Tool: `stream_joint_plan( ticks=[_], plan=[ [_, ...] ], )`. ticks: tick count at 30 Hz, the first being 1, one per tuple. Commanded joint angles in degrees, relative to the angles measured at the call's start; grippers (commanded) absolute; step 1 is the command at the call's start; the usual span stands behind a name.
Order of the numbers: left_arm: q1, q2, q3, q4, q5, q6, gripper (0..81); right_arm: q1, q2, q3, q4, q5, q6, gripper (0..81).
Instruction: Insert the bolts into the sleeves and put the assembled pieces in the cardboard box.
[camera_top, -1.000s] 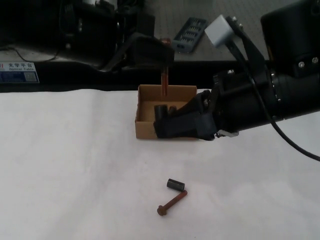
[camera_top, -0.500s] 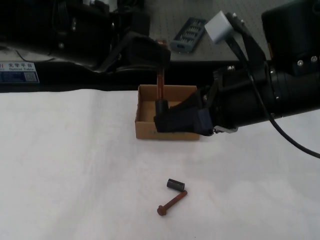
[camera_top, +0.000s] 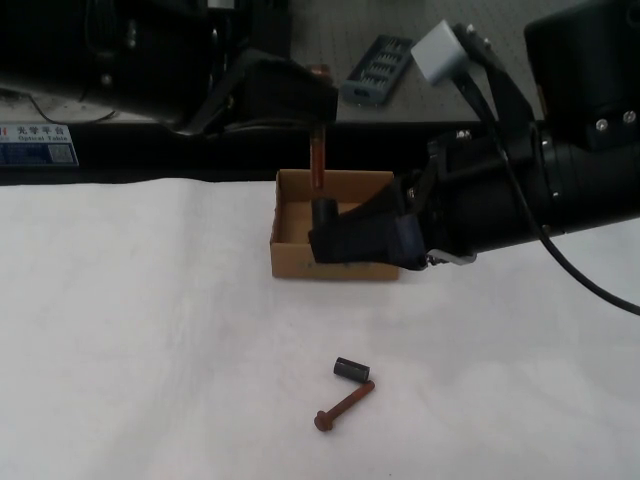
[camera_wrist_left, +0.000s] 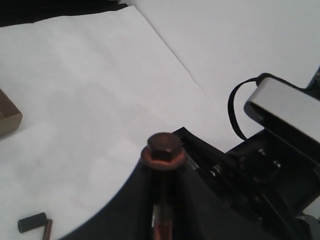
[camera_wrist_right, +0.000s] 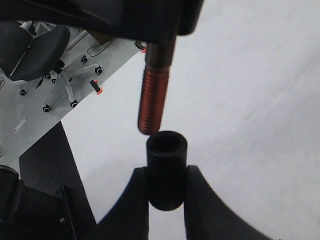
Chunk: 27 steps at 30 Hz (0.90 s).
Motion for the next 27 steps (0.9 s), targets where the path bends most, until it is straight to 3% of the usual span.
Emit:
stream_joint_plan(
  ticks=[1,27],
  plan=[
    [0.0,-0.8,-0.3,-0.2,0.4,2.3,0.6,-0.2,0.1,-0.1,-0.9,-2.1,0.0,2.5],
    [0.0,-0.8,-0.3,5.3,0.4,2.9,0.6,-0.2,0.1,-0.1,-2.6,-2.7,1.0,2.5]
  ],
)
